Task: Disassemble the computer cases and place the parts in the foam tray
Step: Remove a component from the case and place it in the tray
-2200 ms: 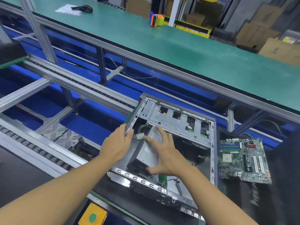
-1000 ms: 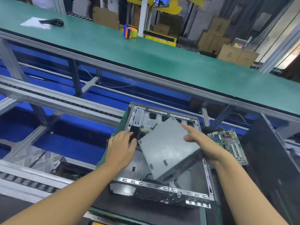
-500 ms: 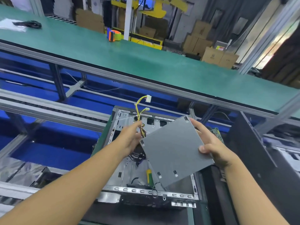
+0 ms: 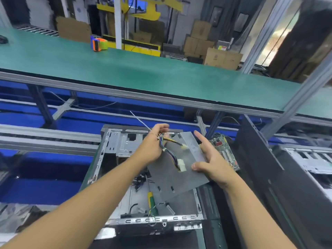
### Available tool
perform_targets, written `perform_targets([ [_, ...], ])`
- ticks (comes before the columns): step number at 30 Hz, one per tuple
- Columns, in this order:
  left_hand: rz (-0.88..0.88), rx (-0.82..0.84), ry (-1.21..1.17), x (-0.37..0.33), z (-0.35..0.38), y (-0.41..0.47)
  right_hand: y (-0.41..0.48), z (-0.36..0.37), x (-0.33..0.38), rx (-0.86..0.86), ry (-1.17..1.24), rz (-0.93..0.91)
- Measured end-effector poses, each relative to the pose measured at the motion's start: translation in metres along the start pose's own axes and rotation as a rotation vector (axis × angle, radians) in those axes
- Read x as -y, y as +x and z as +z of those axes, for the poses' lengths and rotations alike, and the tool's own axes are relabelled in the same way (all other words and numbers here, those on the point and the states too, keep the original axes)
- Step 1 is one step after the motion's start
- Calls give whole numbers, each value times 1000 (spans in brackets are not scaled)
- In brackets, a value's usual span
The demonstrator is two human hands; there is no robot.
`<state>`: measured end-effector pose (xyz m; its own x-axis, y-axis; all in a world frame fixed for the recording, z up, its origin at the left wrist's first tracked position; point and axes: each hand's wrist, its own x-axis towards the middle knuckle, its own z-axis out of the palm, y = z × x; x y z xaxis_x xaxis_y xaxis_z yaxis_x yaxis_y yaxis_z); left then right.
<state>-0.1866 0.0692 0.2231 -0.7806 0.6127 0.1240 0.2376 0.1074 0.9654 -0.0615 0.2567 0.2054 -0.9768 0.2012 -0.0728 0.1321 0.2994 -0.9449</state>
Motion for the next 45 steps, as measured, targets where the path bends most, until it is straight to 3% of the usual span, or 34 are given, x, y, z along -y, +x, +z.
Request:
perform_targets([
  [3,-35,78,-98,-7,20,2,-18,-11,0,-162,-11,-8],
  [7,24,269,106,-12,62,10,-46,-30,6,-376,-125,-21],
  [13,-12,402,-132,-16,152,24,-91,-78,-1,-568,-466,145],
  [17,-95,384,-225,-11,216,27,-114,-117,-29,-550,-611,224],
  [24,-357,377,-356,26,324,28,-147,-162,-109,-511,-649,417],
  [30,-505,319,-253,77,384,27,-161,-178,-175,-387,-665,607],
  [35,-539,284,-83,99,402,41,-145,-176,-205,-310,-726,611],
  [38,-562,368,10,117,406,50,-142,-169,-222,-272,-698,657],
  [42,-517,636,248,139,402,45,-150,-157,-249,-250,-711,704],
  [45,-478,607,329,138,397,45,-153,-151,-262,-354,-676,685],
])
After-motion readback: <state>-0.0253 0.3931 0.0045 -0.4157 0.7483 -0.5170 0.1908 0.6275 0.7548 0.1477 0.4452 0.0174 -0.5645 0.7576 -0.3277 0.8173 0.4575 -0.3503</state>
